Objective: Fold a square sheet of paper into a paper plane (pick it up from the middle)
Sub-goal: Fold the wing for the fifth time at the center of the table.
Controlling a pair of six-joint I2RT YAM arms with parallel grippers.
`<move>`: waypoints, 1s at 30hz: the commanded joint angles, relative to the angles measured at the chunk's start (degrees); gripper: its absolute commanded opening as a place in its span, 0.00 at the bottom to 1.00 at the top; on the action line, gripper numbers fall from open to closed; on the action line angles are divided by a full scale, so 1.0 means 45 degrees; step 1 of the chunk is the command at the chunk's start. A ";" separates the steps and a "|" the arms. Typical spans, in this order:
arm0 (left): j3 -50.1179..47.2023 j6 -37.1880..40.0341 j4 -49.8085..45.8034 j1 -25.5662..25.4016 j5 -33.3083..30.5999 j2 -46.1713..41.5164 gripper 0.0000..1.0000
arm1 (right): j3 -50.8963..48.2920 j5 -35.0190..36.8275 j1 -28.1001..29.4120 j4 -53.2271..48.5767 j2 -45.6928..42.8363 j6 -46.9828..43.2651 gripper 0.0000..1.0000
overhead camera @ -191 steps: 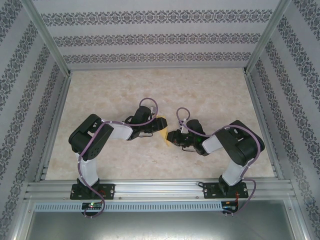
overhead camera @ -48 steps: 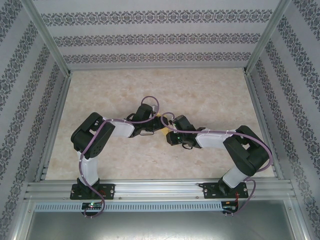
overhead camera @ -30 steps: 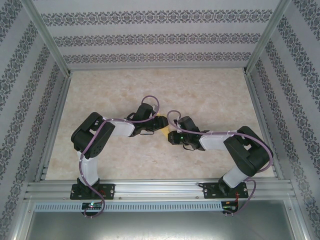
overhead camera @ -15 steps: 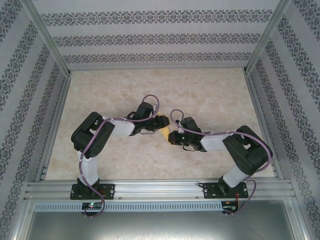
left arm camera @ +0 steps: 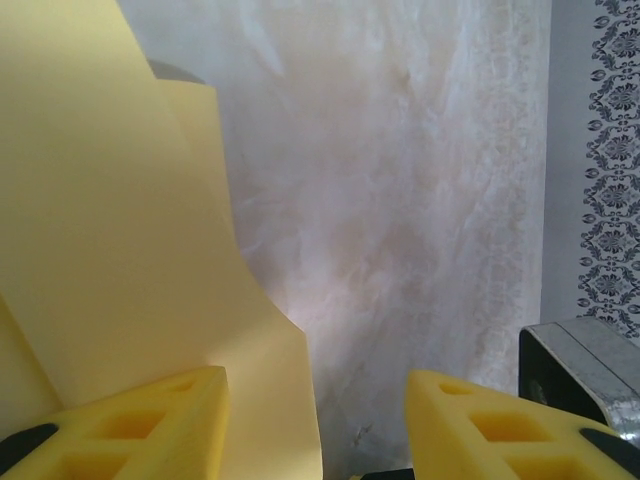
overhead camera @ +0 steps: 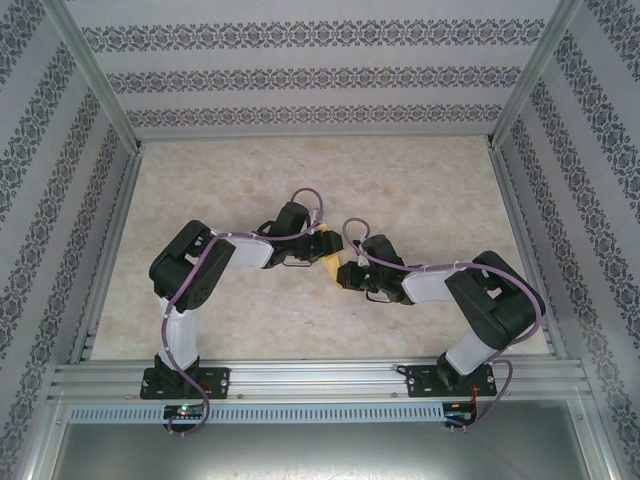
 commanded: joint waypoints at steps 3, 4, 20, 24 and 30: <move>-0.0116 -0.0166 -0.0985 -0.0041 -0.0749 0.0347 0.51 | -0.0368 -0.0298 -0.0042 -0.0969 0.0090 0.0264 0.10; -0.0010 -0.0099 -0.1170 -0.0041 -0.0746 0.0366 0.50 | -0.0415 -0.0289 -0.0046 -0.0969 -0.0039 0.0343 0.12; 0.0027 0.0044 -0.1477 -0.0041 -0.0627 0.0337 0.49 | -0.0090 -0.0927 -0.0322 -0.1189 -0.0791 0.0467 0.07; 0.0063 0.0005 -0.1536 -0.0041 -0.0682 0.0332 0.49 | -0.0367 -0.1866 -0.0315 -0.0459 -0.0564 0.0362 0.01; 0.0052 -0.0151 -0.1553 -0.0042 -0.0729 0.0394 0.49 | -0.0312 -0.2128 -0.0431 -0.1339 -0.0109 -0.0167 0.01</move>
